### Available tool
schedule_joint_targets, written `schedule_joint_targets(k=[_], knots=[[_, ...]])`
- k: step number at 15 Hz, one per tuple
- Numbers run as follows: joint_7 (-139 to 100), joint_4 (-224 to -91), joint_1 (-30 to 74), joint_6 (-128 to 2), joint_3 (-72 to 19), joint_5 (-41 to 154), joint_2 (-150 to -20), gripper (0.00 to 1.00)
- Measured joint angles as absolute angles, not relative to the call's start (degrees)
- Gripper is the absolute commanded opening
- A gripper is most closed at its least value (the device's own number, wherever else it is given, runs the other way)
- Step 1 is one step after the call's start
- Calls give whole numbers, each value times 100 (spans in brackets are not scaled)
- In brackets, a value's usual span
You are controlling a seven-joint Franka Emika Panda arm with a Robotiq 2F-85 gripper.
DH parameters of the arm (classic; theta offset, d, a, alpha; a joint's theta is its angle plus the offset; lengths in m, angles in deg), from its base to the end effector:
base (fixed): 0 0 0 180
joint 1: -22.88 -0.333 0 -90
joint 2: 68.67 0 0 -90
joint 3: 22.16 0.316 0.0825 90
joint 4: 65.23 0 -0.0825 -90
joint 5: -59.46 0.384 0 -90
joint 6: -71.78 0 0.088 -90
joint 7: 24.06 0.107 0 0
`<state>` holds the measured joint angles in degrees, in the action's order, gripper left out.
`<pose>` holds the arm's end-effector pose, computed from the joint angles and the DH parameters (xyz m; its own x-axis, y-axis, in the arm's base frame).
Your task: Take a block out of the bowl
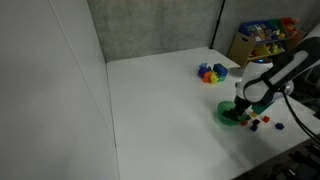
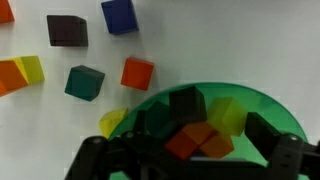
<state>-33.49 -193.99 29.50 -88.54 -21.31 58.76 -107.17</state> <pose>0.4985 -0.0488 0.0558 0.9903 0.0739 -0.1180 0.0713 -0.9971 -0.0262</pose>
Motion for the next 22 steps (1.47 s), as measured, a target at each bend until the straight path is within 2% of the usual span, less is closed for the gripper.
schedule_joint_targets(k=[2,3,4,9,17,22], knots=[[-3349,-19319,2910,-8846,-2177,5870,-10802,100],[-3349,-19281,2885,-8839,-2204,5869,-10836,75],[-3349,-19249,2868,-8833,-2220,5869,-10863,72],[-3349,-19135,2815,-8788,-2261,5868,-10932,32],[-3347,-19048,2790,-8586,-2241,5868,-10875,32],[-3344,-19048,2784,-8145,-2128,5868,-10368,32]])
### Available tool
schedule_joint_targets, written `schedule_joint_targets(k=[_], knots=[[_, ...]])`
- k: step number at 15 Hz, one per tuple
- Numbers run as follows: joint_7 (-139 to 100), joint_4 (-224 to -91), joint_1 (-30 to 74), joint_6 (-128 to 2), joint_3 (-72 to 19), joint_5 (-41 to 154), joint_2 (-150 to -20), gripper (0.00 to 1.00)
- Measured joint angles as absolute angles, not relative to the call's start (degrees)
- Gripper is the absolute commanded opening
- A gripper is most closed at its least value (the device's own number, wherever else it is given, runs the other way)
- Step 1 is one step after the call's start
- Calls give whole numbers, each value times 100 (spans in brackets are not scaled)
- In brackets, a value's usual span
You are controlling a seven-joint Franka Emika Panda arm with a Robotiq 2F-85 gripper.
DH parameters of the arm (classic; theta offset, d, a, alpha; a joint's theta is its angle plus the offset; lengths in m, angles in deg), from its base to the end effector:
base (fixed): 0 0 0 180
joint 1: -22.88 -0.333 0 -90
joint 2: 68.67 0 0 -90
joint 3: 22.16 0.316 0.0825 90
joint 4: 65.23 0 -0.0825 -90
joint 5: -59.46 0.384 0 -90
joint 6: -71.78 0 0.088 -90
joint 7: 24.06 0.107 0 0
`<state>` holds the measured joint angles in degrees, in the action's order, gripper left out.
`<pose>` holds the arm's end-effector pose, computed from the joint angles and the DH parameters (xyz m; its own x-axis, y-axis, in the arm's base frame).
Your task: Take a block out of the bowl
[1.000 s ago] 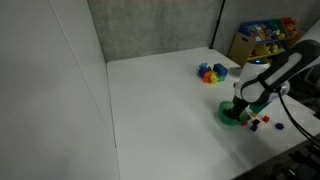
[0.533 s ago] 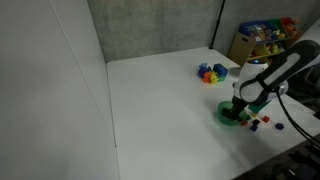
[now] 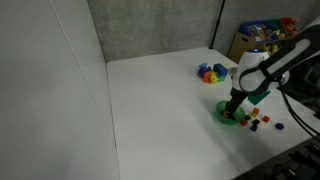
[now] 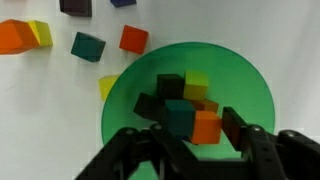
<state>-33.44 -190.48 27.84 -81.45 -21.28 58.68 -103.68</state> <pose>0.5292 -0.0367 0.0940 0.9874 0.1033 -0.1199 0.1011 -0.9946 -0.0241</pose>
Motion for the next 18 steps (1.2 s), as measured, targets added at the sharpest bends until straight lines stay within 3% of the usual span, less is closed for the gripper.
schedule_joint_targets(k=[8,18], knots=[[-3330,-19117,2876,-7806,-2382,5868,-9747,32],[-3342,-19082,3671,-8108,-2745,6009,-9955,32]])
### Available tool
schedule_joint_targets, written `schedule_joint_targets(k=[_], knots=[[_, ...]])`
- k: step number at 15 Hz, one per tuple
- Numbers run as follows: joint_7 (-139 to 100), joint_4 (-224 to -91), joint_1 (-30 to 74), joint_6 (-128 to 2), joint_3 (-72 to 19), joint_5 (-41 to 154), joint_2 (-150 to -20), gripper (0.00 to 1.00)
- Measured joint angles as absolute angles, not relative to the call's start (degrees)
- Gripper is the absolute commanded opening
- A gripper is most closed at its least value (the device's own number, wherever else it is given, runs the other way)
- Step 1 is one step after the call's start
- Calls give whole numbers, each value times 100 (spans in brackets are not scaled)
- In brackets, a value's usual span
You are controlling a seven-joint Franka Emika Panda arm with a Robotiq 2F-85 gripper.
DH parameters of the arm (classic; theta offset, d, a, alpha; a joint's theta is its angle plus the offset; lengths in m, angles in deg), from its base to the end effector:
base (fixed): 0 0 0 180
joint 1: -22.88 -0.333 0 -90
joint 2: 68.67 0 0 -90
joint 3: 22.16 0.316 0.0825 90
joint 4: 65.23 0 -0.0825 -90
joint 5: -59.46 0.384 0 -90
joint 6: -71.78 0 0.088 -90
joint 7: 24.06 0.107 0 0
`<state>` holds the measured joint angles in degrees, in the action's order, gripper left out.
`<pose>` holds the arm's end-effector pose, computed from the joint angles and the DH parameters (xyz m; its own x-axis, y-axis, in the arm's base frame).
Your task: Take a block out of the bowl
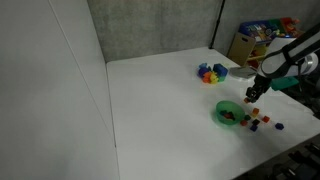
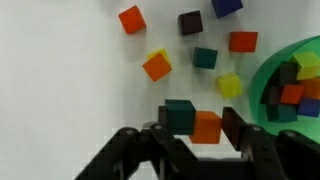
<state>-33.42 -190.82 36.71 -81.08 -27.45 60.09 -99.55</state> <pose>0.5126 -0.1806 0.1317 0.9834 -0.1686 -0.0668 -0.1667 -0.9855 0.0325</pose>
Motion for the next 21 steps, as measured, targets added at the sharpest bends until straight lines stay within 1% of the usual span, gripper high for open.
schedule_joint_targets(k=[5,11,12,13,14,15,16,21], knots=[[-3342,-18918,3787,-8603,-2610,6120,-10452,32],[-3342,-18707,3810,-8764,-2483,6120,-10891,32],[-3342,-18687,3813,-8765,-2472,6120,-10920,82],[-3342,-18676,3817,-8765,-2461,6120,-10935,84],[-3342,-18673,3828,-8765,-2445,6120,-10939,90],[-3342,-18669,3846,-8765,-2424,6120,-10939,98],[-3342,-18662,3867,-8765,-2401,6120,-10938,100],[-3342,-18622,3912,-8765,-2347,6120,-10737,100]])
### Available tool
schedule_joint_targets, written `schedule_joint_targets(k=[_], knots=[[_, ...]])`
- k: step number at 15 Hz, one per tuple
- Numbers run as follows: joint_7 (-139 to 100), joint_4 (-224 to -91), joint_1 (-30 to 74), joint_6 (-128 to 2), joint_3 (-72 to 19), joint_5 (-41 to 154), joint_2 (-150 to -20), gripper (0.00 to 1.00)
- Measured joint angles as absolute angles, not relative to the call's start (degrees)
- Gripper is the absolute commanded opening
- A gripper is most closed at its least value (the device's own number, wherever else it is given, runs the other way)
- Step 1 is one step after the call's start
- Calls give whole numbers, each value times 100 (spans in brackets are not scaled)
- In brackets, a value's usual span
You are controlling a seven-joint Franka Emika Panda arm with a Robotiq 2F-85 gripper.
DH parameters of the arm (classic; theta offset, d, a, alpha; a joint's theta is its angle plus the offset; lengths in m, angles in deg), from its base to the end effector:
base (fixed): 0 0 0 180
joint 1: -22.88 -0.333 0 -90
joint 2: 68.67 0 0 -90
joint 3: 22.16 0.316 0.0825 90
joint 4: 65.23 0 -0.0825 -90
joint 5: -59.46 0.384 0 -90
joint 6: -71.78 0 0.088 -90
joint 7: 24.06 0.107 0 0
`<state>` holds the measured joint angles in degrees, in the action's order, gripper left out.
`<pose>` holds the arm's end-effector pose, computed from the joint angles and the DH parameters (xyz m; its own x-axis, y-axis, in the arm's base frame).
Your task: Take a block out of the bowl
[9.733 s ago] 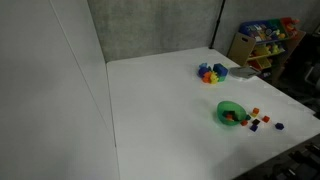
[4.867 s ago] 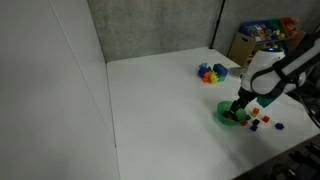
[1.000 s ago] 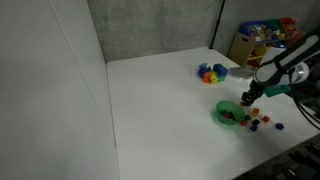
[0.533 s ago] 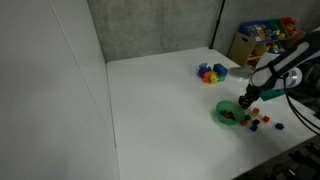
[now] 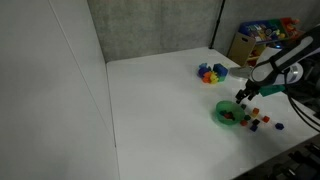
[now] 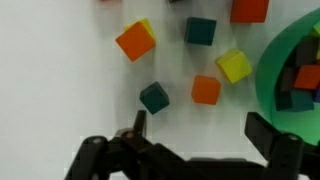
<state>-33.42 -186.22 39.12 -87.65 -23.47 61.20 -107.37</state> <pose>0.5335 -0.1708 0.0893 0.9862 -0.1656 -0.0047 -0.1656 -0.9862 0.0030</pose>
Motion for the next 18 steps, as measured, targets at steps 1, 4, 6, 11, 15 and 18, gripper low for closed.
schedule_joint_targets(k=[1,4,6,11,15,18], knots=[[-3342,-18625,3903,-8765,-2347,6120,-10625,100],[-3335,-18696,3822,-8752,-2338,6120,-10191,100],[-3328,-18828,3692,-8727,-2333,6120,-9844,100],[-3246,-19329,3258,-8197,-2325,6120,-8880,100],[-3002,-19772,2930,-7297,-2354,6095,-7878,100],[-2882,-20080,2772,-6442,-2356,6091,-7064,100]])
